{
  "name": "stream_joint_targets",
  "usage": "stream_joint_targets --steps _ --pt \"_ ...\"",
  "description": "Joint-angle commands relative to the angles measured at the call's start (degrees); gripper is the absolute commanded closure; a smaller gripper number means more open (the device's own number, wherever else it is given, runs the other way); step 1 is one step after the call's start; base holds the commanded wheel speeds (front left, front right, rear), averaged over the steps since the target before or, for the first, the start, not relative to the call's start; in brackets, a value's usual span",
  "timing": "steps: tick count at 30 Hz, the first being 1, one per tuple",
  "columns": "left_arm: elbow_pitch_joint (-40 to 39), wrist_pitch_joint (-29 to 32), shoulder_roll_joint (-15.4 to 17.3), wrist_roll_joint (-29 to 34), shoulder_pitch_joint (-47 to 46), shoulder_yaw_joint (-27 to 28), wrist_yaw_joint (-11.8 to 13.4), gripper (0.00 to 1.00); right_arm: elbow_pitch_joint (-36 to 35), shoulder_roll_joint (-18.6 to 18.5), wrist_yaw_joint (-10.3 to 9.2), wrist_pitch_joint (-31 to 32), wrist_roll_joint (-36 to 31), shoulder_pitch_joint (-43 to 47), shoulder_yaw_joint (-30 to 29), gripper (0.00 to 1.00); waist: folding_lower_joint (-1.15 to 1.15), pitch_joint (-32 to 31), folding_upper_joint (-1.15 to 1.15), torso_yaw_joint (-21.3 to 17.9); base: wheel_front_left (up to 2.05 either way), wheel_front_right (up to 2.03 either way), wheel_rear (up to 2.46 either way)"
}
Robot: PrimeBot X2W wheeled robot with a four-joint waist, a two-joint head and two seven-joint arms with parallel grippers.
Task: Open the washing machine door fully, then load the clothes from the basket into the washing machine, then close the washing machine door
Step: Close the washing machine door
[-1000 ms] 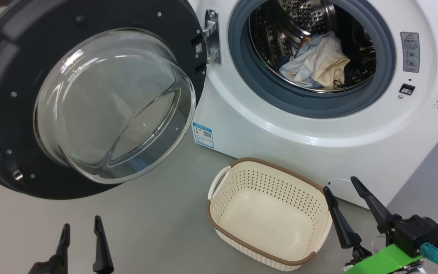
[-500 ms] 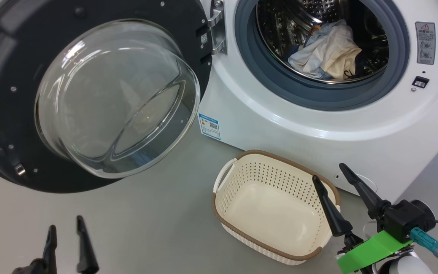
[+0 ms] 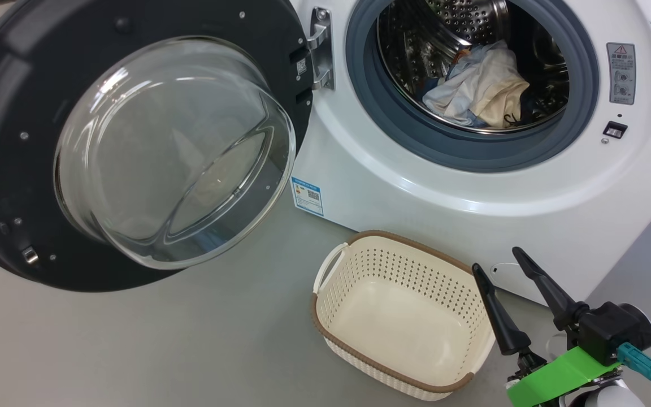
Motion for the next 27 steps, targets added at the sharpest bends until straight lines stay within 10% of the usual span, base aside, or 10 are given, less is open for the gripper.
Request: stream_joint_targets --steps 1,11,27 --pt "-0.42 -0.37 0.87 -1.18 -2.99 4.0 -1.03 1.0 -1.74 0.03 0.09 -0.27 0.18 0.05 0.7 0.0 0.0 -0.21 0.0 -0.1 0.0 0.0 0.0" --pt "6.61 2.86 5.16 -13.7 -10.31 16.76 -6.2 1.0 -2.07 0.96 0.09 -0.27 -0.09 1.16 0.09 0.0 0.0 -0.75 0.0 -0.42 0.0 0.0 0.0" --pt "13.76 13.62 16.8 -27.84 -22.15 26.09 -3.18 1.0 -2.25 1.71 0.09 -0.27 -0.2 1.71 -0.44 0.0 0.0 -0.83 0.0 -0.69 0.0 0.0 0.0"
